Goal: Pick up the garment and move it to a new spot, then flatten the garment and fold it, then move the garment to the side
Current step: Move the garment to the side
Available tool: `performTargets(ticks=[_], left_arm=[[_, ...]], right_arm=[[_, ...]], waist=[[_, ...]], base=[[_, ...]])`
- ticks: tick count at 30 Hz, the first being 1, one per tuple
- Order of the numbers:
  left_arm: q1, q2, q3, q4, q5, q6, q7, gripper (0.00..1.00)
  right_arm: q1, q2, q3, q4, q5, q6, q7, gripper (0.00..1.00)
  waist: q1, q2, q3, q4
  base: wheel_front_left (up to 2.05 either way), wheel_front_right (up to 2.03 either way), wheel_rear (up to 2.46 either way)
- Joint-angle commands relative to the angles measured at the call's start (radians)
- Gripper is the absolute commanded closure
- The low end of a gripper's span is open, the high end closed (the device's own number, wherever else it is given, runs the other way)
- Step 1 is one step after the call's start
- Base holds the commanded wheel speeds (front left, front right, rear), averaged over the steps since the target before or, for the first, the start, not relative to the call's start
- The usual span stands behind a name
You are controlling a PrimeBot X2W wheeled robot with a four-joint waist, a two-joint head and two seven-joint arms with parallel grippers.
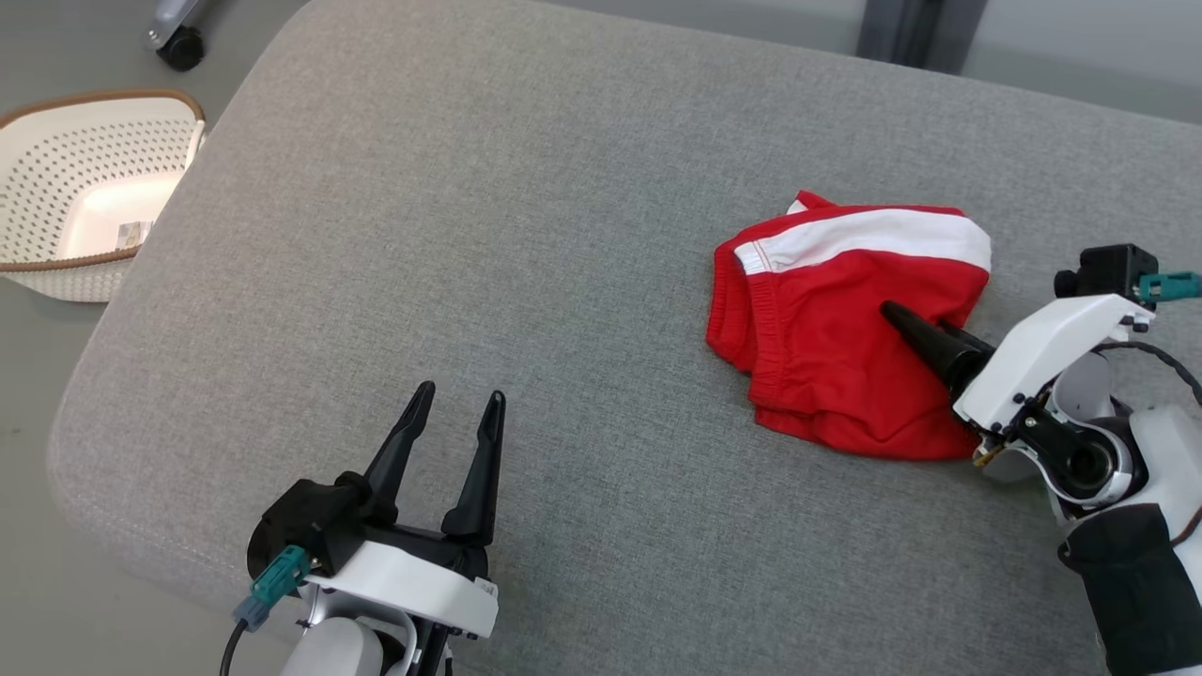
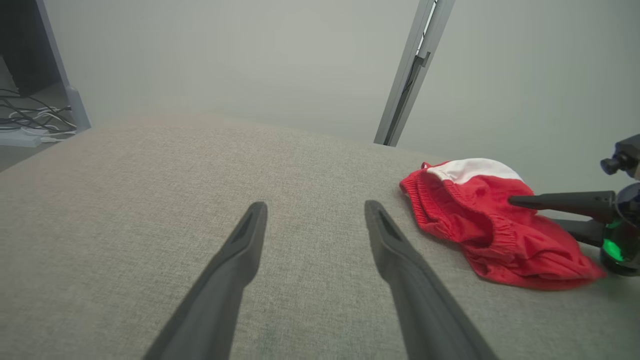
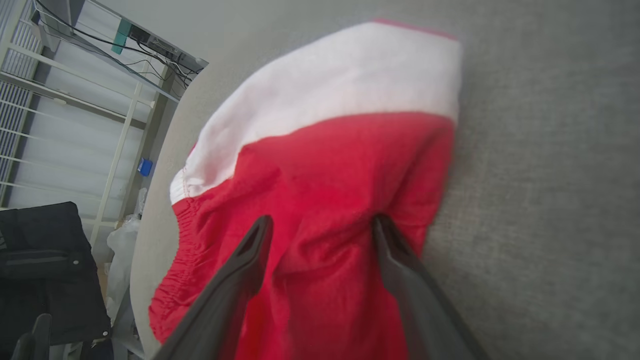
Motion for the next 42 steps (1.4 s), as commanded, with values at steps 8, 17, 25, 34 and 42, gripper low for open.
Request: performTargets(ticks=[8, 17, 25, 34, 42], left_arm=[[-0.016, 0.004, 0.002, 0.0, 0.008, 0.008, -0.002, 0.0], [-0.012, 0.004, -0.004, 0.001, 0.0, 0.009, -0.002, 0.0], [-0.001, 0.004, -0.009, -0.006, 0.009, 0.004, -0.002, 0.0], [-0.029, 0.004, -0.036, -0.014, -0.019, 0.009, -0.002, 0.0], [-0.036, 0.004, -0.049, -0.005, -0.031, 0.015, -0.002, 0.0]], right_arm=[[-0.026, -0.014, 0.079, 0.028, 0.001, 0.0, -0.035, 1.0], [-0.027, -0.09, 0.181, 0.034, -0.053, 0.0, -0.095, 1.0], [-0.013, -0.217, 0.263, -0.046, -0.126, 0.0, -0.089, 1.0], [0.043, -0.391, 0.195, -0.208, -0.208, 0.0, -0.021, 1.0], [0.164, -0.463, -0.007, -0.368, -0.277, 0.0, 0.05, 1.0]], waist=[[0.0, 0.0, 0.009, 0.001], [0.0, 0.0, -0.025, -0.037], [0.0, 0.0, -0.045, -0.101], [0.0, 0.0, -0.02, -0.185], [0.0, 0.0, -0.016, -0.23]], base=[[0.0, 0.0, 0.0], [0.0, 0.0, 0.0], [0.0, 0.0, 0.0], [0.0, 0.0, 0.0], [0.0, 0.0, 0.0]])
